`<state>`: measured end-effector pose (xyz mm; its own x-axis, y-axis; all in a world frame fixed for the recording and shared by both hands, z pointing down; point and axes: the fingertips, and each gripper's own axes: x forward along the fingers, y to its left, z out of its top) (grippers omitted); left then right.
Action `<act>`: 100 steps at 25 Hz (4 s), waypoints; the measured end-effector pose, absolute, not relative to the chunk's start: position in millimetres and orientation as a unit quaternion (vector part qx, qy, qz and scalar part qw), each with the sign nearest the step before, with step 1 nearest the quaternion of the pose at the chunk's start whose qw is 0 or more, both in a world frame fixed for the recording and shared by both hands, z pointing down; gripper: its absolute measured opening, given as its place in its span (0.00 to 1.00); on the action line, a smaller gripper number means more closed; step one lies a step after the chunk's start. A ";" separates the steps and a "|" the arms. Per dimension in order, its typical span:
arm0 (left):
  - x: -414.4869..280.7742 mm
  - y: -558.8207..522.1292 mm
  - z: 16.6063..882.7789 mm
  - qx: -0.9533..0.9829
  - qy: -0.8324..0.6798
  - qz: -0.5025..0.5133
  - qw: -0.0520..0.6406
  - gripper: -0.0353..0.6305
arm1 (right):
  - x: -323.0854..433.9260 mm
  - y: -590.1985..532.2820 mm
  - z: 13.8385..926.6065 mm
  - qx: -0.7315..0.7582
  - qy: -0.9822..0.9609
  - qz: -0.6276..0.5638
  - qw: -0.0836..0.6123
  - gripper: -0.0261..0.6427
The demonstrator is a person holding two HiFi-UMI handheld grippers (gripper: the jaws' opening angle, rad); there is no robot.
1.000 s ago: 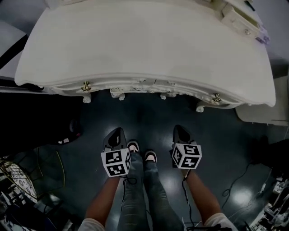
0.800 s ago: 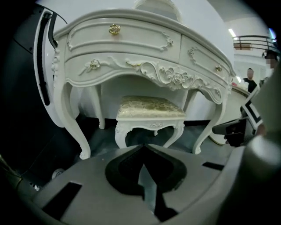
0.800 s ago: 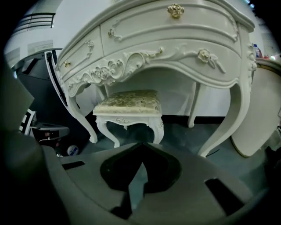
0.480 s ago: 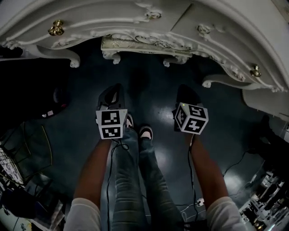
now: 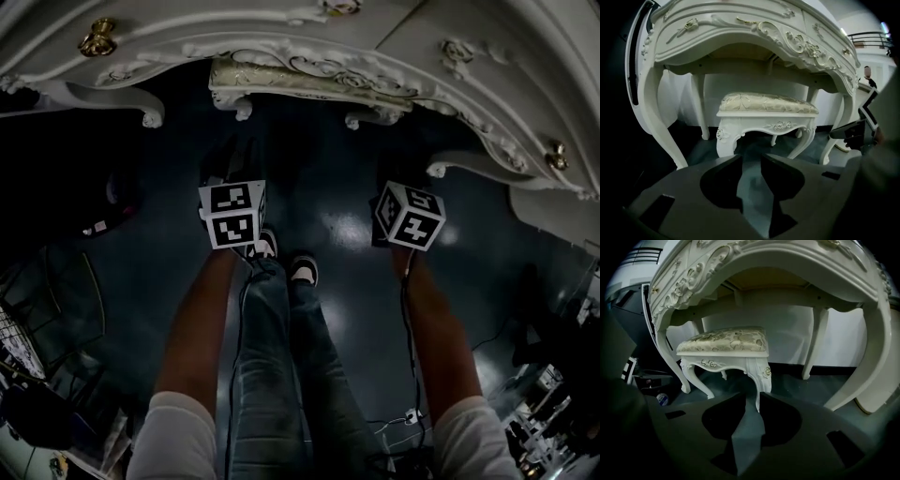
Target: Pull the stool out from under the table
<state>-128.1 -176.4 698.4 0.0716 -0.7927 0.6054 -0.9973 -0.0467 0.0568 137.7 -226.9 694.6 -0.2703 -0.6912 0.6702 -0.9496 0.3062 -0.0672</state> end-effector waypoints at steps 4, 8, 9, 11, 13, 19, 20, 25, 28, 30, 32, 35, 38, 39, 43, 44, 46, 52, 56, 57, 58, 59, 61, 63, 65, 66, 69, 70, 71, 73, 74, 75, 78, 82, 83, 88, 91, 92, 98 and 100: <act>-137.0 -186.4 713.7 0.679 -0.656 0.229 0.234 0.32 | 135.0 -238.5 705.1 0.535 -0.764 0.237 0.271 0.23; -142.3 -194.2 724.6 0.678 -0.657 0.241 0.224 0.39 | 135.4 -253.9 711.4 0.539 -0.765 0.232 0.265 0.34; -144.2 -196.6 727.1 0.678 -0.658 0.243 0.221 0.41 | 135.4 -258.4 712.8 0.541 -0.765 0.231 0.264 0.35; -149.7 -201.9 732.5 0.675 -0.662 0.246 0.213 0.41 | 135.9 -266.6 716.0 0.545 -0.762 0.230 0.264 0.38; -157.8 -208.4 737.1 0.671 -0.668 0.246 0.210 0.44 | 135.8 -274.7 720.8 0.548 -0.760 0.229 0.265 0.39; -180.8 -227.5 751.8 0.658 -0.677 0.257 0.205 0.45 | 131.4 -295.0 737.4 0.553 -0.761 0.215 0.262 0.41; -183.4 -229.7 754.8 0.655 -0.679 0.259 0.206 0.45 | 129.7 -297.5 739.8 0.552 -0.763 0.213 0.261 0.41; -189.4 -240.7 765.1 0.652 -0.681 0.264 0.202 0.45 | 130.6 -308.2 754.8 0.557 -0.760 0.212 0.258 0.41; -191.6 -248.8 768.4 0.654 -0.679 0.268 0.197 0.45 | 131.5 -314.0 758.3 0.560 -0.760 0.208 0.257 0.41; -195.0 -255.8 769.4 0.652 -0.682 0.267 0.197 0.45 | 131.9 -317.1 759.0 0.562 -0.759 0.208 0.255 0.41; -199.1 -262.8 770.1 0.648 -0.687 0.263 0.197 0.45 | 131.6 -319.6 761.6 0.562 -0.759 0.209 0.252 0.41; -203.1 -271.8 768.7 0.652 -0.685 0.267 0.184 0.45 | 128.1 -323.1 765.3 0.561 -0.760 0.214 0.249 0.41; -202.4 -276.1 767.1 0.661 -0.676 0.281 0.164 0.45 | 124.4 -329.7 764.8 0.556 -0.764 0.208 0.255 0.41; -201.7 -276.4 768.0 0.663 -0.674 0.281 0.165 0.45 | 123.9 -331.3 765.5 0.554 -0.765 0.206 0.257 0.41; -202.0 -277.0 772.1 0.666 -0.668 0.271 0.194 0.43 | 124.0 -334.0 767.2 0.556 -0.764 0.190 0.268 0.41; -201.8 -276.2 772.3 0.667 -0.666 0.271 0.196 0.43 | 125.7 -332.7 768.3 0.557 -0.762 0.189 0.273 0.41; -200.2 -273.9 773.1 0.669 -0.661 0.275 0.200 0.43 | 128.9 -329.8 770.6 0.558 -0.757 0.193 0.280 0.41; -199.7 -268.2 773.0 0.684 -0.640 0.290 0.196 0.42 | 129.2 -322.9 770.3 0.552 -0.759 0.199 0.282 0.41; -191.4 -245.3 771.8 0.692 -0.626 0.297 0.203 0.42 | 129.7 -302.6 768.8 0.545 -0.766 0.201 0.275 0.41; -190.4 -240.2 772.1 0.693 -0.624 0.299 0.202 0.42 | 129.6 -298.7 767.5 0.544 -0.768 0.198 0.274 0.41; -189.5 -235.4 773.3 0.695 -0.622 0.300 0.202 0.42 | 130.4 -294.3 766.9 0.543 -0.769 0.197 0.274 0.41; -188.3 -230.8 774.5 0.696 -0.620 0.301 0.203 0.42 | 131.9 -289.3 766.8 0.542 -0.769 0.198 0.276 0.41; -185.4 -221.8 776.1 0.696 -0.618 0.302 0.207 0.42 | 138.1 -276.9 769.4 0.545 -0.761 0.204 0.288 0.41; -181.8 -210.0 777.3 0.694 -0.615 0.306 0.214 0.42 | 142.4 -263.3 772.3 0.544 -0.756 0.212 0.295 0.41; -178.2 -197.4 778.5 0.693 -0.611 0.311 0.222 0.42 | 143.9 -251.0 772.0 0.541 -0.757 0.215 0.297 0.41; -177.1 -193.5 777.0 0.693 -0.609 0.315 0.222 0.42 | 145.5 -246.6 772.2 0.541 -0.756 0.215 0.299 0.41; -175.5 -186.2 773.7 0.692 -0.607 0.322 0.221 0.42 | 151.8 -236.9 775.3 0.544 -0.748 0.218 0.311 0.41; -174.5 -183.0 773.8 0.691 -0.607 0.323 0.223 0.42 | 152.9 -233.7 775.5 0.543 -0.747 0.220 0.315 0.41; -173.3 -179.5 774.2 0.690 -0.607 0.324 0.225 0.42 | 153.4 -230.8 775.2 0.541 -0.747 0.221 0.318 0.41; -171.6 -175.2 776.1 0.688 -0.604 0.329 0.231 0.42 | 154.0 -228.1 775.9 0.535 -0.746 0.223 0.326 0.41; -171.7 -176.4 777.4 0.687 -0.603 0.331 0.235 0.42 | 153.8 -229.7 776.9 0.532 -0.746 0.225 0.331 0.41; -172.4 -179.4 778.9 0.686 -0.601 0.333 0.239 0.42 | 153.0 -233.1 777.8 0.529 -0.745 0.227 0.336 0.41; -174.2 -185.1 784.8 0.682 -0.599 0.337 0.252 0.42 | 151.3 -240.7 778.6 0.523 -0.743 0.231 0.347 0.41; -174.4 -181.4 786.2 0.674 -0.599 0.346 0.260 0.42 | 151.4 -239.9 780.8 0.520 -0.741 0.235 0.353 0.41; -174.4 -180.6 786.3 0.672 -0.598 0.348 0.263 0.42 | 151.4 -239.8 781.5 0.520 -0.741 0.236 0.353 0.41; -172.3 -179.3 784.8 0.675 -0.592 0.348 0.270 0.42 | 152.5 -239.2 779.9 0.511 -0.740 0.239 0.367 0.41; -171.8 -177.8 780.2 0.673 -0.597 0.343 0.270 0.42 | 152.5 -239.8 776.2 0.507 -0.742 0.238 0.369 0.41; -171.9 -178.0 779.2 0.673 -0.599 0.341 0.268 0.42 | 152.4 -240.0 775.9 0.506 -0.743 0.237 0.367 0.41; -169.0 -175.0 779.6 0.667 -0.604 0.340 0.273 0.42 | 154.2 -241.9 777.3 0.502 -0.747 0.237 0.366 0.41; -168.4 -173.0 780.3 0.664 -0.602 0.343 0.281 0.42 | 154.7 -240.8 777.0 0.497 -0.746 0.238 0.373 0.41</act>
<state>-168.4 -173.0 780.3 0.0399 -0.6061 0.7944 -0.9922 -0.1177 -0.0399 154.7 -240.8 777.0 -0.2274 -0.5638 0.7940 -0.9198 0.3922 0.0151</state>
